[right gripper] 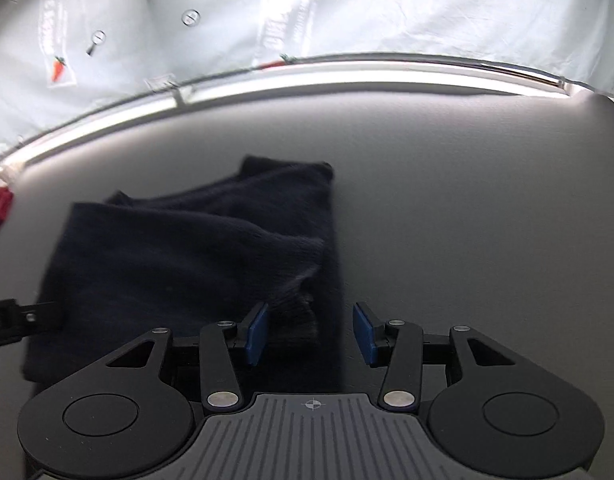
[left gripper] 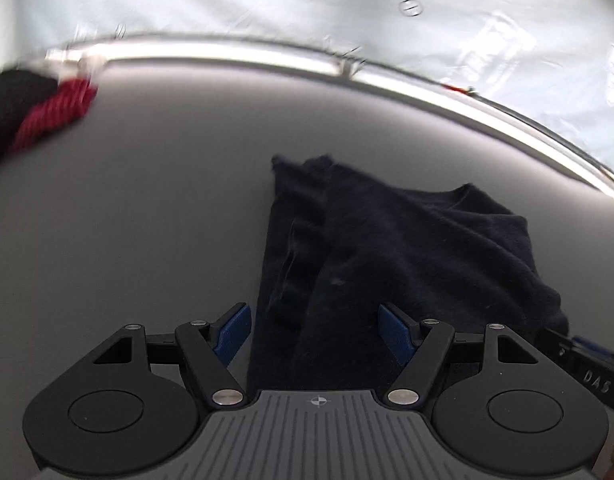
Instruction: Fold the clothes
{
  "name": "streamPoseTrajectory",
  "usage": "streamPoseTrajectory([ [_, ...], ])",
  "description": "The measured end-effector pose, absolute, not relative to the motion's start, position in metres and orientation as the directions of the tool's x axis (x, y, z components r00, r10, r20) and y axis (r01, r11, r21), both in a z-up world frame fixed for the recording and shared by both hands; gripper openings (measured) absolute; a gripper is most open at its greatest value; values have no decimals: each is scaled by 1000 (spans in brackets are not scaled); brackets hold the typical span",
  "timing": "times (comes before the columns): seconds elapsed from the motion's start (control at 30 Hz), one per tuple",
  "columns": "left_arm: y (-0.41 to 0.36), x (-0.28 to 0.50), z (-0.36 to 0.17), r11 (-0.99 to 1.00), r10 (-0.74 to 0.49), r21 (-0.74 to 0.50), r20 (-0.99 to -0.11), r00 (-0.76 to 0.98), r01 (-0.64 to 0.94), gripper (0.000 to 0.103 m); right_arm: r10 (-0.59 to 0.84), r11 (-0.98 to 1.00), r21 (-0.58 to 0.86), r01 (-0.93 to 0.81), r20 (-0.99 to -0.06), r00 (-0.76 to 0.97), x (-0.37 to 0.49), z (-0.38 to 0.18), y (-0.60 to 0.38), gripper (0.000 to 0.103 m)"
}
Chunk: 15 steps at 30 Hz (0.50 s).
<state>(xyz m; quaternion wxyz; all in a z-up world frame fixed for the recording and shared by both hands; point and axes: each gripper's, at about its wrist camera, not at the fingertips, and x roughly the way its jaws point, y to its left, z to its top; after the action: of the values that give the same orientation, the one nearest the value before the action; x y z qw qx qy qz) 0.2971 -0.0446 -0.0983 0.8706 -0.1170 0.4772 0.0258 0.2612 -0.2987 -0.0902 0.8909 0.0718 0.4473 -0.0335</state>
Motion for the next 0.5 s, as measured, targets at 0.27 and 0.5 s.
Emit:
streamPoseTrajectory([
  [0.27,-34,296,-90,970,-65,-182,-832,551,-161,77,-88,985,25,171,-779,621,257,-76,-315,66],
  [0.5,-44,338,-90,990,21,-65,-812,583,-126,77,2,992,81,97,-779,628,293,-77,-307,66],
])
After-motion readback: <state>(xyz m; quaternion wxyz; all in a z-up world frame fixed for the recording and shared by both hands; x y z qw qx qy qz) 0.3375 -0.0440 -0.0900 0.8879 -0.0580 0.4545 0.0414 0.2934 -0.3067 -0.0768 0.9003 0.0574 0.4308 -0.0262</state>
